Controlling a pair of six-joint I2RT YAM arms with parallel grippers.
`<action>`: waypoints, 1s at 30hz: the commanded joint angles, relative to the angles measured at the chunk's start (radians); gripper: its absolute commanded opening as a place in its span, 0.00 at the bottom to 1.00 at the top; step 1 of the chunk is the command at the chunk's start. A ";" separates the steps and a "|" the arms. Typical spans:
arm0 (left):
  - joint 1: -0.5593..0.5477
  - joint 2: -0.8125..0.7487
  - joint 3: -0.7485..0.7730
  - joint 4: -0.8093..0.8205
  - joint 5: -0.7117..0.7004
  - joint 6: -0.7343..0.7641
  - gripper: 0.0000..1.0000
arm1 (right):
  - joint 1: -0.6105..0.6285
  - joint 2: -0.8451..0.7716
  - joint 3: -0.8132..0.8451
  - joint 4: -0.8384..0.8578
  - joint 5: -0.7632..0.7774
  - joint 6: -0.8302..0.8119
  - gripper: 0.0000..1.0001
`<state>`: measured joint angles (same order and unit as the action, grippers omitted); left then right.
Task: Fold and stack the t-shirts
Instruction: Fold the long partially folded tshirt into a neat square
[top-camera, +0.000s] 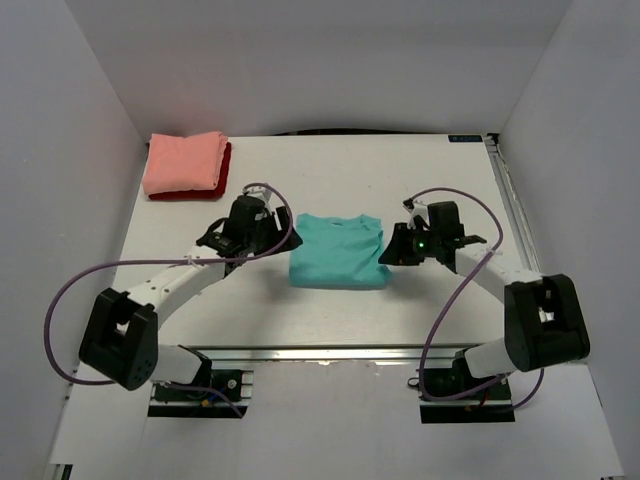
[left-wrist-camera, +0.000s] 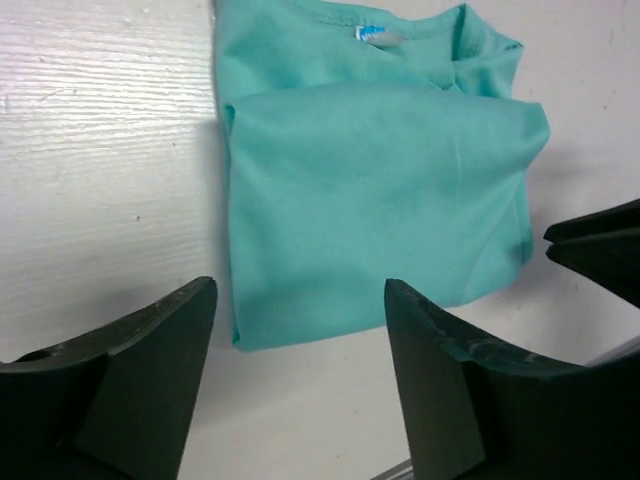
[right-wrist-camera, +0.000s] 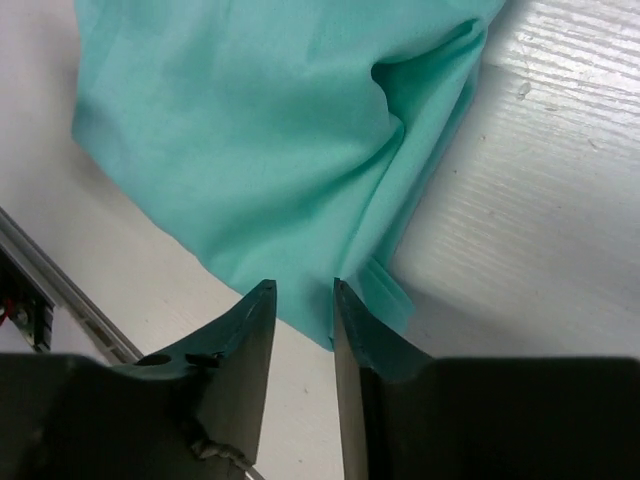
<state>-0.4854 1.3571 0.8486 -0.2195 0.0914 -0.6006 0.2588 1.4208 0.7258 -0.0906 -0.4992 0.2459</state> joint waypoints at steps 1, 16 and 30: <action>0.004 0.014 0.041 -0.070 -0.056 0.022 0.79 | 0.002 0.006 0.044 -0.026 0.005 -0.036 0.39; 0.010 0.257 0.248 -0.054 -0.131 0.108 0.84 | 0.002 0.156 0.199 0.038 0.048 -0.040 0.60; 0.042 0.369 0.313 -0.023 -0.055 0.108 0.55 | 0.002 0.265 0.310 0.020 0.048 -0.033 0.46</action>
<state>-0.4511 1.7306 1.1156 -0.2611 0.0055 -0.4973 0.2584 1.6623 0.9947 -0.0940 -0.4477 0.2214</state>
